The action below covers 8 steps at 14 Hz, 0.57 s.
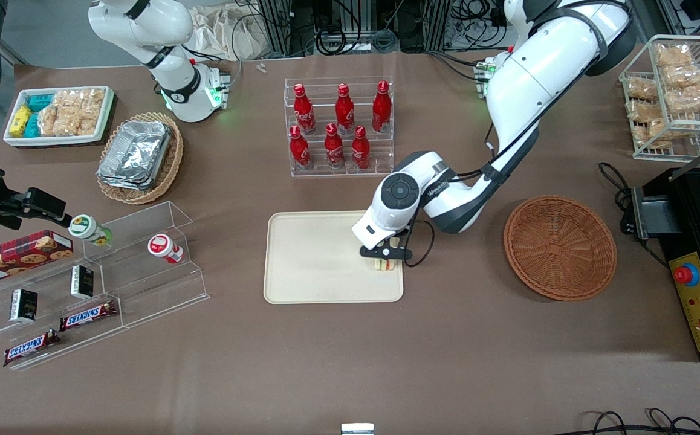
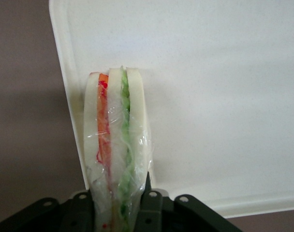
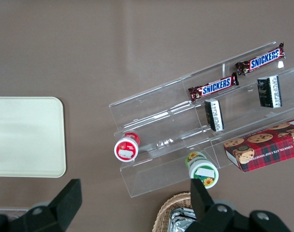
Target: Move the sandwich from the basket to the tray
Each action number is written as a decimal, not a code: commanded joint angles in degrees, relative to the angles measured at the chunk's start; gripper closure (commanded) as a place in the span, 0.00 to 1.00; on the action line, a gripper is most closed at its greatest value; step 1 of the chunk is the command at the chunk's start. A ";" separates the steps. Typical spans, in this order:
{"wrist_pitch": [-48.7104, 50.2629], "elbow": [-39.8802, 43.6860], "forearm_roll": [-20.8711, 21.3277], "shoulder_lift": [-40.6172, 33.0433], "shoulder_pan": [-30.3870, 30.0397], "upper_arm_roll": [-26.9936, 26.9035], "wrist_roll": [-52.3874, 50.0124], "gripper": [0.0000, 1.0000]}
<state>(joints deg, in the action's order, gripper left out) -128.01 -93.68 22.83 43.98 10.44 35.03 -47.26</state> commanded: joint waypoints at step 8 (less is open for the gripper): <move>19.35 8.86 -3.65 -14.78 0.46 -0.66 -4.94 0.00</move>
<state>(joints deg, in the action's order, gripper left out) -114.35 -83.99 22.09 36.03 10.39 35.31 -50.22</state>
